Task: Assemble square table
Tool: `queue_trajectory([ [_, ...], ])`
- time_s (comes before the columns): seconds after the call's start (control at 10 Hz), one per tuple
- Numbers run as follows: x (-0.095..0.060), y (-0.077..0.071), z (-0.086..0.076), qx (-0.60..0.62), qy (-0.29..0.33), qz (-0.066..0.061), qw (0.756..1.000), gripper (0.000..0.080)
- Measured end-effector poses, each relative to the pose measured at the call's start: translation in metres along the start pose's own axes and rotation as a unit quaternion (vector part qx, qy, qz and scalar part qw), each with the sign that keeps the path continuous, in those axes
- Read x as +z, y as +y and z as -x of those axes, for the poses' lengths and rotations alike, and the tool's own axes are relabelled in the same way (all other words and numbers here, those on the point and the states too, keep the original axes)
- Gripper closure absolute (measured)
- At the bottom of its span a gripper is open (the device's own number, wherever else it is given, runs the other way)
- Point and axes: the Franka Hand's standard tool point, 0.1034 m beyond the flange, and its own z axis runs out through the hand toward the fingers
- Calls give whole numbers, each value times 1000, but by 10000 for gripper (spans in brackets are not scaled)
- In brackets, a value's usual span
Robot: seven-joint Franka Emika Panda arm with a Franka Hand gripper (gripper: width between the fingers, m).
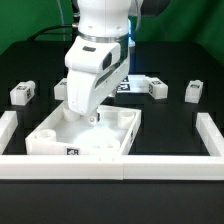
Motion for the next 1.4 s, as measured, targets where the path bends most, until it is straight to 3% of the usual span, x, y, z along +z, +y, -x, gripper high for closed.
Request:
queue_trajectory([
  [0.1,1,0,0,0,0,-1,1000,308],
  [0.2,1,-1,1,0,0,-1,1000,516],
  [0.3,2,-1,1,0,-1,-1,1000,516],
  [0.4,3,-3,1,-2,-2,-5,1000,721],
  [1.2,3,-5,2,-3,-3,-7,1000,740],
  [1.4,2,-5,2,-52,-6,-4,999,739],
])
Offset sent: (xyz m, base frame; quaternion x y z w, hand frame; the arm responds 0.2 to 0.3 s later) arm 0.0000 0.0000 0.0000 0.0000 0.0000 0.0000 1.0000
